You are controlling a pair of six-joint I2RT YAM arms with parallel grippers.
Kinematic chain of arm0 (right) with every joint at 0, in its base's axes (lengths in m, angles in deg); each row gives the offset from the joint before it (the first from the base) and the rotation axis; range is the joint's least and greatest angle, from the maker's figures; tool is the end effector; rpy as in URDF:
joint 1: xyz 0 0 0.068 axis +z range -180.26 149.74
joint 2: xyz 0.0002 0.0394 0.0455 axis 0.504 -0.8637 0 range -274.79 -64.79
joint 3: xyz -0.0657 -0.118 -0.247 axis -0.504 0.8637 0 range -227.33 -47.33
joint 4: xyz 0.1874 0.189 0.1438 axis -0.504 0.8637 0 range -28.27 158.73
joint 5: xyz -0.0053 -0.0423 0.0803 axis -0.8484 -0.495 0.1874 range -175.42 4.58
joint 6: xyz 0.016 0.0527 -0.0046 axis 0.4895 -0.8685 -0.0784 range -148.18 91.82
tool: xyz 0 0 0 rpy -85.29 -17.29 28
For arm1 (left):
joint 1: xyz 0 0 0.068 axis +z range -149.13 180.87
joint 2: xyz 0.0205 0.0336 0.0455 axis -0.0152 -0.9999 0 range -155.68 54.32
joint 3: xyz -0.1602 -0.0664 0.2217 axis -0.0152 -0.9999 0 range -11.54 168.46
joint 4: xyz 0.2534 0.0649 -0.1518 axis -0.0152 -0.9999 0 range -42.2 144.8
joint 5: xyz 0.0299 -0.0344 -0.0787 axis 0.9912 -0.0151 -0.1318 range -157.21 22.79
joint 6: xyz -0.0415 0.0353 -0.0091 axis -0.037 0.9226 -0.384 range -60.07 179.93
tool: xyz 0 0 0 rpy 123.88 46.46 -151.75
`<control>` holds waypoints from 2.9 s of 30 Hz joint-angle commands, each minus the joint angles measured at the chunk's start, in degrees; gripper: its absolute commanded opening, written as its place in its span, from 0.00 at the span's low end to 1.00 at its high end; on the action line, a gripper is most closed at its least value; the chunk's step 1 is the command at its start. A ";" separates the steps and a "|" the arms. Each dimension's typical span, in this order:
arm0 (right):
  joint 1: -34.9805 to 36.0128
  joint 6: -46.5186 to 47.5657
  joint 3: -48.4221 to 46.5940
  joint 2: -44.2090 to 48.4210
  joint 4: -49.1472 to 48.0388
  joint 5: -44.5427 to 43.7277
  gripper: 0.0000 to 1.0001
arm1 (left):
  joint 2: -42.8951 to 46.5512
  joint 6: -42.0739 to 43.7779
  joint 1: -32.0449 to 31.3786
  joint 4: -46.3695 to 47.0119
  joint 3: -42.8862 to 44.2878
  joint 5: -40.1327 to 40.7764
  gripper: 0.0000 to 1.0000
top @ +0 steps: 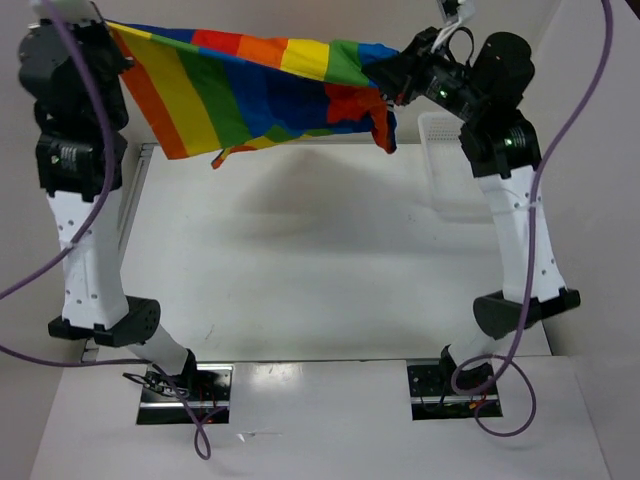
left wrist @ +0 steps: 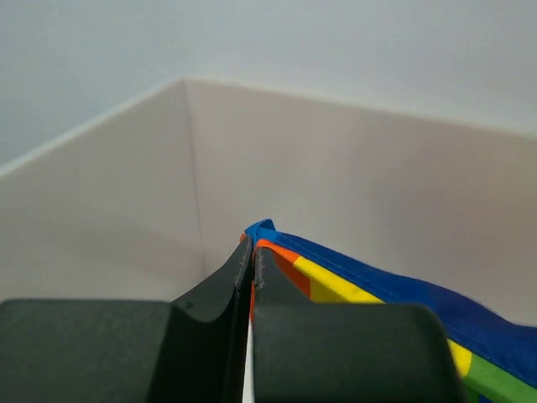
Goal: Fold and stack the shorts
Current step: Flatten the shorts out, then fold the shorts
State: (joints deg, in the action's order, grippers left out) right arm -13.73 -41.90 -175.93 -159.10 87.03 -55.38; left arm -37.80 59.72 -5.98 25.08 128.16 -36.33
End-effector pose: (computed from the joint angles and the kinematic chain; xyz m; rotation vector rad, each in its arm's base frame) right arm 0.3304 0.1177 0.6144 -0.4798 1.4052 0.7997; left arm 0.2817 -0.0145 0.6722 -0.3922 1.2477 0.2337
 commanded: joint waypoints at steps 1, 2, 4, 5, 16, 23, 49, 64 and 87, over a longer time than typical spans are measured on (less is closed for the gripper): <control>0.34 -5.52 2.90 8.15 -4.11 11.69 0.00 | 0.62 0.21 0.35 -2.01 8.72 4.10 0.00; 0.34 -7.10 3.69 8.95 -6.21 13.36 0.00 | 1.14 0.21 0.35 -1.49 12.49 4.11 0.00; 0.34 -11.50 6.23 11.14 -8.33 16.88 0.00 | 1.15 0.21 0.35 -0.26 14.89 4.72 0.00; 0.34 -12.55 6.95 11.68 -9.03 17.59 0.00 | 1.15 0.21 0.35 0.27 15.42 4.72 0.00; 0.34 -18.62 23.82 12.66 -14.39 16.11 0.00 | -10.87 0.21 0.35 1.41 20.60 2.62 0.00; -2.64 -18.63 26.91 1.24 -14.93 10.32 0.00 | -35.46 0.21 0.35 -4.38 38.88 -0.81 0.00; -13.54 3.78 42.72 -8.97 -2.37 -6.84 0.00 | -24.84 0.21 -3.67 -40.71 7.41 -27.97 0.00; -16.45 15.91 50.37 -7.83 3.70 -10.61 0.01 | 5.81 0.21 -24.79 -22.32 -61.56 -16.02 0.00; -15.92 14.86 51.43 -5.73 1.76 -19.93 0.66 | -5.27 0.21 -36.12 -19.86 -61.48 -29.03 0.86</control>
State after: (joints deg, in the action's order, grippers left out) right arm -30.03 -27.30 -124.87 -168.60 90.12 -74.18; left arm -43.68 59.72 -40.01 4.65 62.61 -62.02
